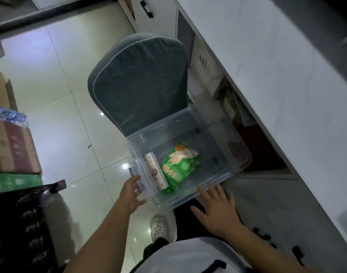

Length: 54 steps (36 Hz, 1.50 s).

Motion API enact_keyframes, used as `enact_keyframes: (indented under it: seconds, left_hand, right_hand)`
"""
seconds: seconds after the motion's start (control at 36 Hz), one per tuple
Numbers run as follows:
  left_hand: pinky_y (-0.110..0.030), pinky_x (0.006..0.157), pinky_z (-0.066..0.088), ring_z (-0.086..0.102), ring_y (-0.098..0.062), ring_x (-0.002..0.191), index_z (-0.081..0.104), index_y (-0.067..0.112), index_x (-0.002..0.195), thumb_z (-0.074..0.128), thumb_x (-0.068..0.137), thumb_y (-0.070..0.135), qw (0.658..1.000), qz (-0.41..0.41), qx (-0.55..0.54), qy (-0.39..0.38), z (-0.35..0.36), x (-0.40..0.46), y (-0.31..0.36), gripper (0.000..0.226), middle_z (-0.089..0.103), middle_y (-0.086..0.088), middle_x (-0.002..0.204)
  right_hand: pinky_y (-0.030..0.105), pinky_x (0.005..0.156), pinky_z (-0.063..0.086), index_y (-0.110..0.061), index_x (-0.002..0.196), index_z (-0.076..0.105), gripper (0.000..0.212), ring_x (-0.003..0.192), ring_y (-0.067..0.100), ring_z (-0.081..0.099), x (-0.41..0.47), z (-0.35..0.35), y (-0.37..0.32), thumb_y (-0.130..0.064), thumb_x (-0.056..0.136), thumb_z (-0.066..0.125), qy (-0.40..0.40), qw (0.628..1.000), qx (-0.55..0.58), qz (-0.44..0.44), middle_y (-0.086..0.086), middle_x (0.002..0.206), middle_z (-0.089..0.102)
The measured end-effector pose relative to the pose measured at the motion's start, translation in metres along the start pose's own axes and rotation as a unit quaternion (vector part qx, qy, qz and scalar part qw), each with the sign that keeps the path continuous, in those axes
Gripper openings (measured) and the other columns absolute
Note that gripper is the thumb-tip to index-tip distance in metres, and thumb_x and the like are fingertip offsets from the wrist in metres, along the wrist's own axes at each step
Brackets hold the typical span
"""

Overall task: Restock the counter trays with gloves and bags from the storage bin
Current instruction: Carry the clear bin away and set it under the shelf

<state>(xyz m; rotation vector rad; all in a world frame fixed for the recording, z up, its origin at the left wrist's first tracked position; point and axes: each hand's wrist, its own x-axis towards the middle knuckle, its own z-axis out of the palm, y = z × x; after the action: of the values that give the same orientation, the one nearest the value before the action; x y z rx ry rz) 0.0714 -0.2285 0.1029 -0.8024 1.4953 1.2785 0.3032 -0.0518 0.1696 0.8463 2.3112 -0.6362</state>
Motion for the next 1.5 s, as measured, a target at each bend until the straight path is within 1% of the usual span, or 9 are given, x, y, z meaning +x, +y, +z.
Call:
enact_keyframes:
  seconds: [0.31,0.47,0.69,0.92,1.06,1.17,1.28,1.42,1.5]
  left_hand:
    - [-0.053,0.088,0.05,0.061,-0.031,0.1,0.068,0.026,0.102,0.061,0.083,0.037,0.997,-0.007,-0.058,0.054,-0.04,-0.039,0.027,0.023,0.065,-0.009,0.102]
    - [-0.04,0.073,0.051,0.061,-0.025,0.096,0.069,0.032,0.1,0.059,0.086,0.042,0.989,-0.01,-0.057,0.135,-0.095,-0.053,0.034,0.02,0.065,-0.006,0.105]
    - [-0.038,0.079,0.041,0.053,-0.025,0.099,0.059,0.026,0.126,0.053,0.092,0.04,0.986,-0.009,-0.025,0.166,-0.134,-0.043,0.048,0.038,0.057,-0.008,0.114]
    - [-0.042,0.077,0.046,0.057,-0.026,0.097,0.059,0.022,0.129,0.055,0.092,0.039,0.989,0.004,0.053,0.135,-0.159,-0.025,0.075,0.041,0.061,-0.009,0.111]
    - [-0.043,0.074,0.052,0.061,-0.03,0.1,0.06,0.02,0.127,0.054,0.094,0.037,0.991,0.026,0.123,0.05,-0.172,-0.005,0.11,0.038,0.062,-0.014,0.117]
    - [-0.05,0.089,0.051,0.06,-0.034,0.105,0.062,0.022,0.122,0.058,0.093,0.037,0.98,0.03,0.197,-0.027,-0.168,0.013,0.143,0.033,0.061,-0.017,0.122]
    - [-0.048,0.087,0.052,0.062,-0.032,0.104,0.064,0.021,0.121,0.062,0.091,0.038,0.951,0.035,0.291,-0.101,-0.147,0.018,0.166,0.035,0.065,-0.015,0.119]
    - [-0.048,0.089,0.054,0.062,-0.031,0.107,0.061,0.023,0.119,0.064,0.089,0.045,0.889,0.05,0.43,-0.149,-0.086,0.01,0.168,0.037,0.064,-0.009,0.116]
    - [-0.042,0.076,0.053,0.062,-0.03,0.099,0.061,0.018,0.113,0.064,0.088,0.043,0.836,0.058,0.513,-0.185,-0.037,-0.003,0.146,0.036,0.064,-0.011,0.108]
  right_hand:
    - [0.056,0.117,0.014,-0.04,0.154,0.021,0.08,0.152,0.024,0.005,0.134,-0.084,-0.004,-0.076,0.085,0.041,-0.017,0.994,-0.063,-0.092,0.0,0.166,0.011]
    - [0.058,0.112,0.027,-0.031,0.148,0.04,0.071,0.141,0.032,0.035,0.201,-0.11,-0.009,-0.069,0.089,0.045,0.015,0.99,0.138,0.029,0.004,0.159,0.034]
    - [0.046,0.099,0.049,-0.006,0.134,0.057,0.081,0.11,0.037,0.06,0.233,-0.089,-0.024,-0.07,0.085,0.051,0.014,0.79,0.535,0.3,0.018,0.13,0.061]
    - [0.045,0.075,0.051,-0.009,0.109,0.064,0.088,0.1,0.035,0.061,0.207,-0.084,0.0,-0.085,0.081,0.03,-0.091,0.733,0.609,0.288,0.015,0.11,0.065]
    - [0.054,0.102,0.043,-0.01,0.121,0.064,0.092,0.12,0.038,0.056,0.155,-0.072,0.013,-0.085,0.082,0.027,-0.043,0.699,0.648,0.299,0.017,0.125,0.063]
    - [0.046,0.089,0.049,-0.008,0.123,0.063,0.092,0.112,0.034,0.059,0.084,-0.053,0.012,-0.084,0.082,0.032,0.028,0.651,0.688,0.321,0.015,0.122,0.064]
    - [0.041,0.076,0.048,-0.006,0.127,0.059,0.089,0.09,0.029,0.06,0.0,-0.003,0.007,-0.08,0.086,0.032,0.106,0.559,0.738,0.363,0.014,0.116,0.062]
    - [0.059,0.103,0.042,-0.006,0.13,0.059,0.094,0.115,0.037,0.059,-0.113,0.082,-0.005,-0.083,0.082,0.033,0.16,0.423,0.807,0.381,0.017,0.128,0.062]
    - [0.056,0.094,0.047,-0.008,0.127,0.06,0.092,0.114,0.036,0.059,-0.181,0.13,-0.019,-0.083,0.083,0.03,0.203,0.345,0.835,0.377,0.016,0.126,0.063]
